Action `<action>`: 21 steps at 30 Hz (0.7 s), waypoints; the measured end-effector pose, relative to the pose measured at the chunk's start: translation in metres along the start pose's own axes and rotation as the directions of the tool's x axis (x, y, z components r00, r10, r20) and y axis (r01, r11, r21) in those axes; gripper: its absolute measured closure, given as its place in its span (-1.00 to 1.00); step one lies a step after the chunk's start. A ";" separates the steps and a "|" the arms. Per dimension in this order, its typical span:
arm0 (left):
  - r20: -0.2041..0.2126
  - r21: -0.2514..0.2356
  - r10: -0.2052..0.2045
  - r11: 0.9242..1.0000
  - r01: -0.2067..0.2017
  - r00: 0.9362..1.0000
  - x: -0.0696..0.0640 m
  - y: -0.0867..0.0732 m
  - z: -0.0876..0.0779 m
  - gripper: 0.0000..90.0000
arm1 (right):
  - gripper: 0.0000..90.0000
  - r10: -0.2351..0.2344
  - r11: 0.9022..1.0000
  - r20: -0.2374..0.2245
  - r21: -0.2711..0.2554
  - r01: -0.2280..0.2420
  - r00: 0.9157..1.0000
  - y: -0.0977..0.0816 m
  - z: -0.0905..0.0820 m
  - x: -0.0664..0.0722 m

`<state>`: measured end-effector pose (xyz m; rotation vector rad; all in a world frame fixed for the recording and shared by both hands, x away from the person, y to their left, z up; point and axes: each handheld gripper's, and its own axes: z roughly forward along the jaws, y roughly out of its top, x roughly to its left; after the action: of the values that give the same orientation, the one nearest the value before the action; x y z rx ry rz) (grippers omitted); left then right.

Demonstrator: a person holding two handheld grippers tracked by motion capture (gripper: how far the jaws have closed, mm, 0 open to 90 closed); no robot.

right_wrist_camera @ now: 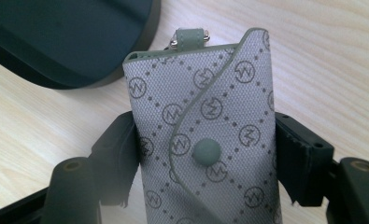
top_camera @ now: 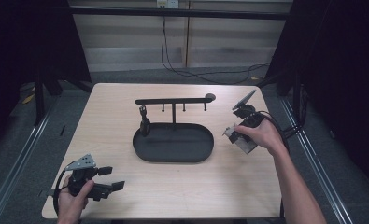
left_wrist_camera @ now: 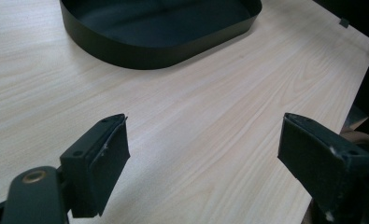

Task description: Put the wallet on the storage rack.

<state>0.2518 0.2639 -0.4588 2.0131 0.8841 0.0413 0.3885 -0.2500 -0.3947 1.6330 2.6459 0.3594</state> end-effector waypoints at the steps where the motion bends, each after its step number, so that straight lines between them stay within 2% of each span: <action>1: 0.000 0.000 -0.002 1.000 0.002 1.000 0.000 0.000 0.000 -0.64 | -0.32 0.005 1.000 -0.008 -0.009 -0.005 1.000 0.000 -0.002 0.000; 4: -0.009 0.003 0.001 1.000 -0.001 1.000 0.000 0.000 0.001 -0.64 | -0.32 0.024 0.999 -0.020 -0.024 -0.024 1.000 0.001 -0.007 0.000; 11: -0.005 0.014 0.005 1.000 -0.005 1.000 -0.001 0.000 0.001 -0.64 | -0.32 0.055 0.995 -0.088 -0.083 -0.063 0.995 0.001 -0.016 0.001; 14: -0.007 0.013 0.007 1.000 -0.007 1.000 -0.001 0.000 0.001 -0.64 | -0.32 0.064 0.993 -0.098 -0.093 -0.073 0.993 0.002 -0.018 0.002; 21: -0.011 0.016 0.006 1.000 -0.006 1.000 -0.001 0.000 0.001 -0.64 | -0.32 0.099 0.983 -0.145 -0.140 -0.119 0.984 0.004 -0.018 0.004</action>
<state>0.2515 0.2622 -0.4594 2.0325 0.8880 0.0486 0.3881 -0.2480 -0.3758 1.7702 2.5557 0.6779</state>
